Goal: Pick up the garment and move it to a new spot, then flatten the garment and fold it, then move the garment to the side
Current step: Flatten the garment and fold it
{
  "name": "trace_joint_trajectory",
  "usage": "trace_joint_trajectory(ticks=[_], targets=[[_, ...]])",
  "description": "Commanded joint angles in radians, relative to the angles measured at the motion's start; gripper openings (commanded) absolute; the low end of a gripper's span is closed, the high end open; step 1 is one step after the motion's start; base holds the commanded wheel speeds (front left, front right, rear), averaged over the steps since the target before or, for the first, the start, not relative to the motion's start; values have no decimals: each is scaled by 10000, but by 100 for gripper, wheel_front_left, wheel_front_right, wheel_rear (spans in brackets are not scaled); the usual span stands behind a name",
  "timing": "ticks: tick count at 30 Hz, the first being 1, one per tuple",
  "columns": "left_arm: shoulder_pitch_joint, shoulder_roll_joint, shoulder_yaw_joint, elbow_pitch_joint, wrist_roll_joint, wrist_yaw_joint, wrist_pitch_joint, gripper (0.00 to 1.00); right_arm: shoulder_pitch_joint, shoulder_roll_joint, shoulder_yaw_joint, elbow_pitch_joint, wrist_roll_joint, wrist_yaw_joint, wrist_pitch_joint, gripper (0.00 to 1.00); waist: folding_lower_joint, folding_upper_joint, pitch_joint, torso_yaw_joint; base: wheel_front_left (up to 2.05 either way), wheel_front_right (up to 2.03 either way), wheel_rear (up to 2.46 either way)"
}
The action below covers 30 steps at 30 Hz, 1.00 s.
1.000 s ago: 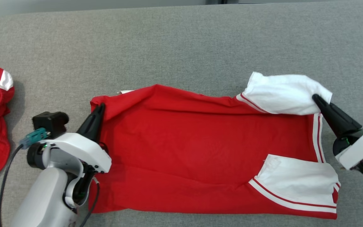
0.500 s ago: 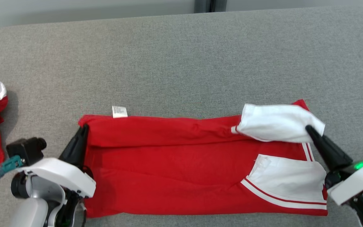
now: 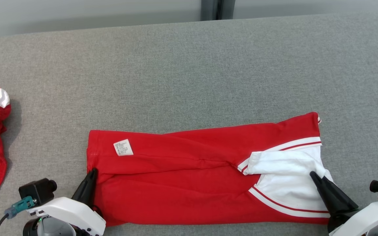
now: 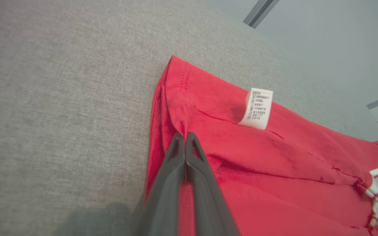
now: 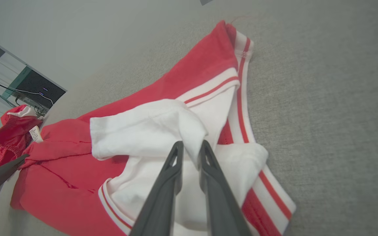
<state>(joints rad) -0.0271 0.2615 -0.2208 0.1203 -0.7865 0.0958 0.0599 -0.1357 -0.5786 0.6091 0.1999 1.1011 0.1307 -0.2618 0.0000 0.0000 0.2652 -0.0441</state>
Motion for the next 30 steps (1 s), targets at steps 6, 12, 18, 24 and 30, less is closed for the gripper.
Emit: trace_joint_trajectory(ticks=[6,12,18,24,30], targets=[[324,-49,-1,108,50,158,-195,68,305,364,-511,92,-555,2,-48,100,0,0,-188,-52,0,0,0],[481,-85,-84,-27,777,701,-921,100,552,656,-1437,-233,-1960,2,-48,100,0,0,-433,-118,0,0,0],[384,-382,-89,-336,1566,1359,-2052,100,800,1318,-2991,-612,-3681,2,-37,100,0,0,-782,-140,0,0,0],[76,-522,-53,-673,2309,1834,-2884,100,1026,2314,-4810,-1151,-5301,2,-27,100,0,0,-1109,-150,0,0,0],[117,-528,-186,-1146,3230,2262,-3144,100,1234,2847,-5569,-1352,-6533,2,28,100,0,0,-1395,-109,0,0,0]])
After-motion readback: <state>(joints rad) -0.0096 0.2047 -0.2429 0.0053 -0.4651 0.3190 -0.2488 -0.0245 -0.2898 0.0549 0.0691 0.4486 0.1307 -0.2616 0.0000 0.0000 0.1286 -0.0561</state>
